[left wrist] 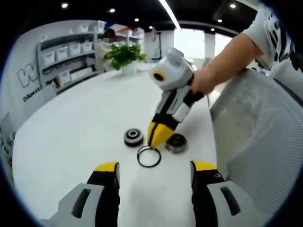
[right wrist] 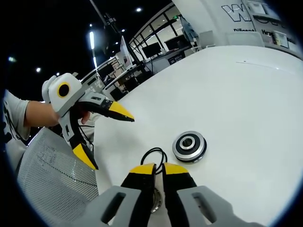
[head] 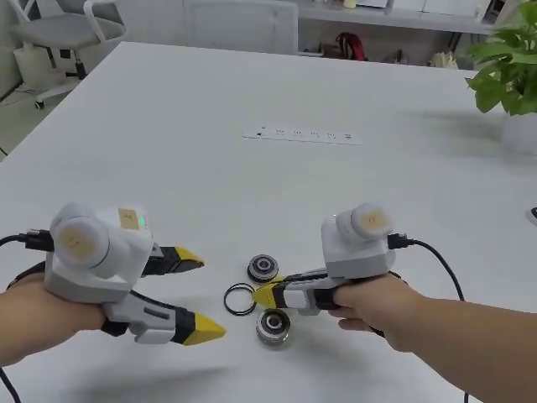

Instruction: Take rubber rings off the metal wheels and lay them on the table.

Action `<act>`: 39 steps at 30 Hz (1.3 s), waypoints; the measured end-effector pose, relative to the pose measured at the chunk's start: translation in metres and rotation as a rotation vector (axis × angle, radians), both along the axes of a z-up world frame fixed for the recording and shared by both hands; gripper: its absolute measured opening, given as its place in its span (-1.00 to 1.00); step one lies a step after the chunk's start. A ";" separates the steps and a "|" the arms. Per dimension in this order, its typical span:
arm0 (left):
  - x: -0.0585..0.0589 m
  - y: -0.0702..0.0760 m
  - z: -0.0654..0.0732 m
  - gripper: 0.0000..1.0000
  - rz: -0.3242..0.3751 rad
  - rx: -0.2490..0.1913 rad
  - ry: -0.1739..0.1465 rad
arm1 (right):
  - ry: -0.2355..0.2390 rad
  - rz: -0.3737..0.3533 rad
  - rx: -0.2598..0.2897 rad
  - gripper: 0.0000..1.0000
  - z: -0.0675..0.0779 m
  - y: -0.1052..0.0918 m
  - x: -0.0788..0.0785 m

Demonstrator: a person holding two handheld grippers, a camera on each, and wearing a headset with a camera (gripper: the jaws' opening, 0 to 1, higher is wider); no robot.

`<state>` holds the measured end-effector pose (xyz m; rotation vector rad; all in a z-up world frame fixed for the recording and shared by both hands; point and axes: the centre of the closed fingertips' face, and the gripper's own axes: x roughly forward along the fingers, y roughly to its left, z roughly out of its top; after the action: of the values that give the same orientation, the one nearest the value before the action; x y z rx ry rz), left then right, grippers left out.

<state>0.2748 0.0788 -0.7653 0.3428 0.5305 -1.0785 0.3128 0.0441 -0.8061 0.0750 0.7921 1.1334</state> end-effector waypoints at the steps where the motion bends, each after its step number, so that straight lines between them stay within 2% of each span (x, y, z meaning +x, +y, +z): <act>1: 0.000 0.000 0.000 0.23 0.000 0.001 0.001 | -0.001 0.002 0.000 -0.93 0.000 0.000 0.000; 13: 0.000 -0.002 -0.001 0.23 -0.006 0.008 0.006 | -0.024 0.017 -0.006 -0.82 0.004 -0.003 -0.001; 20: 0.004 -0.004 0.001 0.23 -0.005 0.004 0.004 | -0.041 0.008 0.004 -0.79 0.015 -0.009 0.001; 28: 0.015 -0.005 0.008 0.23 0.005 -0.007 -0.009 | -0.107 0.014 0.000 -0.66 0.026 -0.015 0.007; 39: 0.027 -0.007 0.011 0.22 0.017 -0.023 -0.007 | -0.204 0.035 -0.042 -0.63 0.029 -0.029 0.017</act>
<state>0.3014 0.0719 -0.7547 0.3217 0.5134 -1.0654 0.3293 0.0151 -0.7774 -0.0887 0.6367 1.1370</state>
